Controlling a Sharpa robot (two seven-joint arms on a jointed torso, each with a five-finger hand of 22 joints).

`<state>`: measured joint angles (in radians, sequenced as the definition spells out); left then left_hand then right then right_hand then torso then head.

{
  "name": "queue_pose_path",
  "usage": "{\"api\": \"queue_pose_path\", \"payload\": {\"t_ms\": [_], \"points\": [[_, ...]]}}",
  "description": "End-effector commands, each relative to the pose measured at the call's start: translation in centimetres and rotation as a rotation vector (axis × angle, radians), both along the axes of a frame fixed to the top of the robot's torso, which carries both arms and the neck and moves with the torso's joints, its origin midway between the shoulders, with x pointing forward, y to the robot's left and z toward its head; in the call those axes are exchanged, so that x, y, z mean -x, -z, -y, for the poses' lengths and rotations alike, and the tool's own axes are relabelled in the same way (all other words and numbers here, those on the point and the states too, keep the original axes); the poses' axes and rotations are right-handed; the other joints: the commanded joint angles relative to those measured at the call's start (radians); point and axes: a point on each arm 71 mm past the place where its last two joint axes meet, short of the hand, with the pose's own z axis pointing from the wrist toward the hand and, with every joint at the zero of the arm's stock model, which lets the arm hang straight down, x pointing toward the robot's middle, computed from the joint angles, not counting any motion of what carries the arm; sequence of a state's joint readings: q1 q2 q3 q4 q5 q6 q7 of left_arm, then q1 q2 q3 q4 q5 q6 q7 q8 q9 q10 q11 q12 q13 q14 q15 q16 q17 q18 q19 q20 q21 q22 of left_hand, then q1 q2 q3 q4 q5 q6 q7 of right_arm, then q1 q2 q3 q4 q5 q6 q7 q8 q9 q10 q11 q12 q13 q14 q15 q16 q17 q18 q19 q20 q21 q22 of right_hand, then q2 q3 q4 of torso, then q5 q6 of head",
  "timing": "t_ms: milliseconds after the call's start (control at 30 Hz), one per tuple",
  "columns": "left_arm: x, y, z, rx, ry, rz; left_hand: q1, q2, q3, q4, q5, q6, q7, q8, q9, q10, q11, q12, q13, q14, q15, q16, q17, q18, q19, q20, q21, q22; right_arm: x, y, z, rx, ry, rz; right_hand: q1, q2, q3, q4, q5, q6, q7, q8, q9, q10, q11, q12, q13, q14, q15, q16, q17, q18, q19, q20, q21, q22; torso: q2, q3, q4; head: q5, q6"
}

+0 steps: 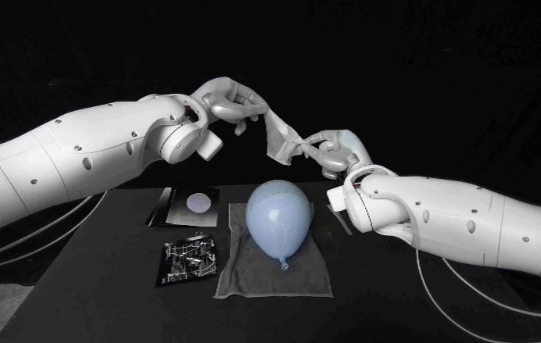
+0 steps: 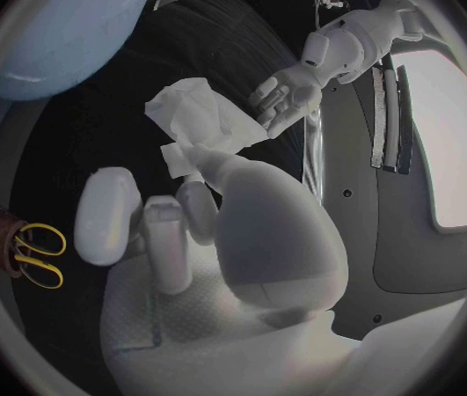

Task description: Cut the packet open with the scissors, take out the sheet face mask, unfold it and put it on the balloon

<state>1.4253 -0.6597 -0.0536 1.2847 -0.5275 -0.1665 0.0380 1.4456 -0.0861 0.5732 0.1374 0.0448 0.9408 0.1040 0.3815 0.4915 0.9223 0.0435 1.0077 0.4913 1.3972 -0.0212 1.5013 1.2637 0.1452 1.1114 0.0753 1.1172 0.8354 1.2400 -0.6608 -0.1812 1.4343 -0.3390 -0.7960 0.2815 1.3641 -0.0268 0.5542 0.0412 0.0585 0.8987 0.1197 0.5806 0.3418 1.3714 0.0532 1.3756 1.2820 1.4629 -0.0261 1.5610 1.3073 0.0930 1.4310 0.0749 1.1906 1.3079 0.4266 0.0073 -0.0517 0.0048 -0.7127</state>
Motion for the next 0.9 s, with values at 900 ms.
{"api": "queue_pose_path", "payload": {"t_ms": [900], "points": [[-0.8,1.4,-0.7,0.051,-0.053,0.005,-0.013,0.002,0.009,0.005,0.003,-0.001,0.001,0.005,0.186,-0.001,-0.008,0.004,0.000,-0.004,0.002,-0.003,-0.023,0.006,-0.003,0.002,0.001,-0.005,-2.3,-9.4,-1.9,0.694,-0.356,0.021,-0.058,-0.006,0.104,-0.079,-0.008,0.002,-0.011,0.017,0.038,0.024,-0.022,-0.001,0.019,0.106,-0.003,0.009,0.259,-0.019,0.012,0.001,0.035,0.164,0.001,0.0008,0.0010,-0.009,0.000]]}}
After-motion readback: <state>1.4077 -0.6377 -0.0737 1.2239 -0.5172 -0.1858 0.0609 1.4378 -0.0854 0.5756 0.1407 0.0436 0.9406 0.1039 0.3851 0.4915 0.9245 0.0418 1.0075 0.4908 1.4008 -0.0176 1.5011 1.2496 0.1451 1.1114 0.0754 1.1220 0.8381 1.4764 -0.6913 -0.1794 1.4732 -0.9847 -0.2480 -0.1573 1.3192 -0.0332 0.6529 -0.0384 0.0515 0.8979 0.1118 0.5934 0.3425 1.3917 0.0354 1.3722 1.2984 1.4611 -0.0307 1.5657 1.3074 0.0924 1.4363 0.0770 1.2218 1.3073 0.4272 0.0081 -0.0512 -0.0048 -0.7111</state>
